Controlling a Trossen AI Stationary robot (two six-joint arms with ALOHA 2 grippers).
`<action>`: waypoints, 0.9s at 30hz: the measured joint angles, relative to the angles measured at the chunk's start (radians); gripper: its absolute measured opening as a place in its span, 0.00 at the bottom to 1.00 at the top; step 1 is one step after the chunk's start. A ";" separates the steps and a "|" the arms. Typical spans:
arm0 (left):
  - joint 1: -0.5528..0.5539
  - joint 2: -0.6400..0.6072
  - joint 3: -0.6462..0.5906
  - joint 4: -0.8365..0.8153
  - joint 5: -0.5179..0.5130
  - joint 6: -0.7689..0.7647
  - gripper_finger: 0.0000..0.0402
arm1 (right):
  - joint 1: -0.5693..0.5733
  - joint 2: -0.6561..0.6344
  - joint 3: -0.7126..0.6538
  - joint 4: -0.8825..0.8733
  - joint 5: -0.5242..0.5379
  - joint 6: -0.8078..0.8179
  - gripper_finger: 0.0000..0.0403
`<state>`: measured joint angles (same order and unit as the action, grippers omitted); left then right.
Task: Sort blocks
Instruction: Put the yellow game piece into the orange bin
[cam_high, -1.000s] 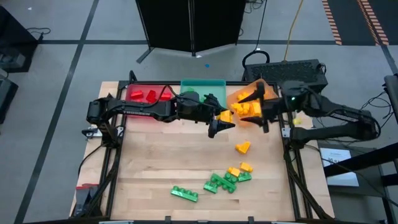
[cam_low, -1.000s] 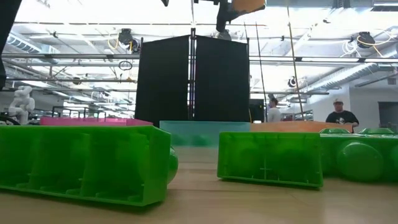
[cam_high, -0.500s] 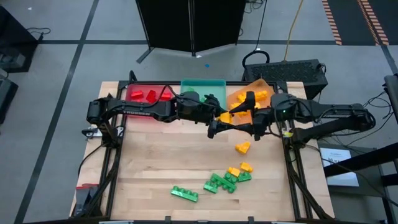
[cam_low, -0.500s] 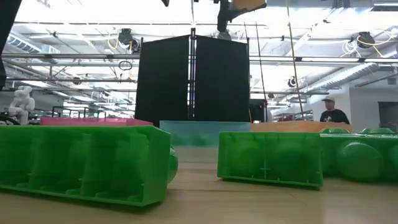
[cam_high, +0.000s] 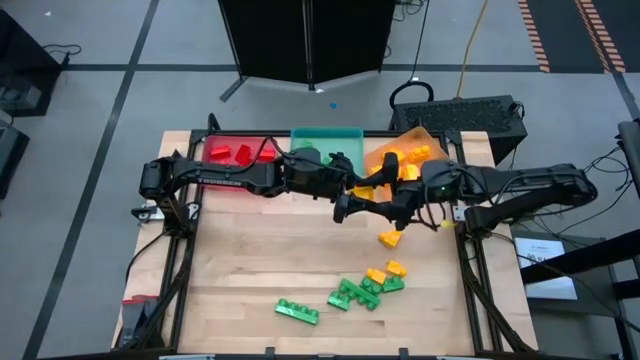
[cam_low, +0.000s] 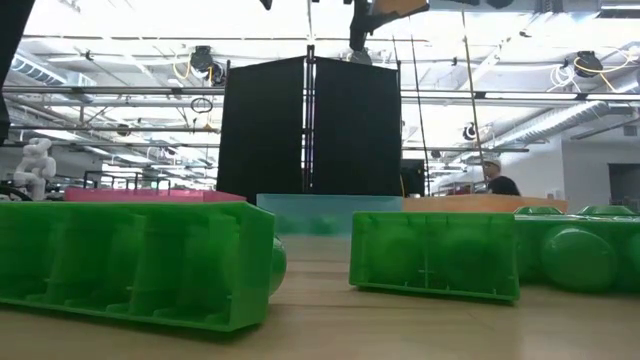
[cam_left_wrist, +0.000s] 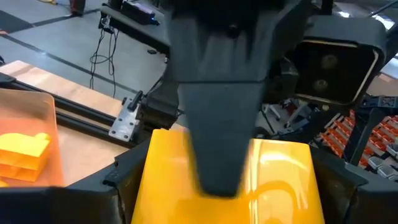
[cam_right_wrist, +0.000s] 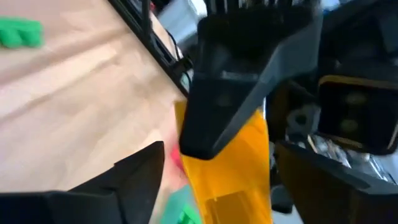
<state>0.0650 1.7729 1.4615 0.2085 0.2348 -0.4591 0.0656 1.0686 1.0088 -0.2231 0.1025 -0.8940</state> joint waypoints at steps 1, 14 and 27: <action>0.000 0.000 0.000 0.000 0.000 0.000 0.75 | 0.005 0.005 0.000 0.008 0.030 0.007 0.70; 0.004 -0.002 0.001 -0.002 0.001 0.015 0.77 | 0.010 0.007 0.000 0.008 0.113 0.017 0.29; 0.071 -0.094 0.000 -0.075 0.240 -0.073 0.91 | 0.010 -0.001 0.002 0.066 0.105 0.093 0.29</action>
<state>0.1362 1.6794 1.4612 0.1334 0.4751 -0.5318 0.0757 1.0678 1.0107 -0.1568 0.2075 -0.8013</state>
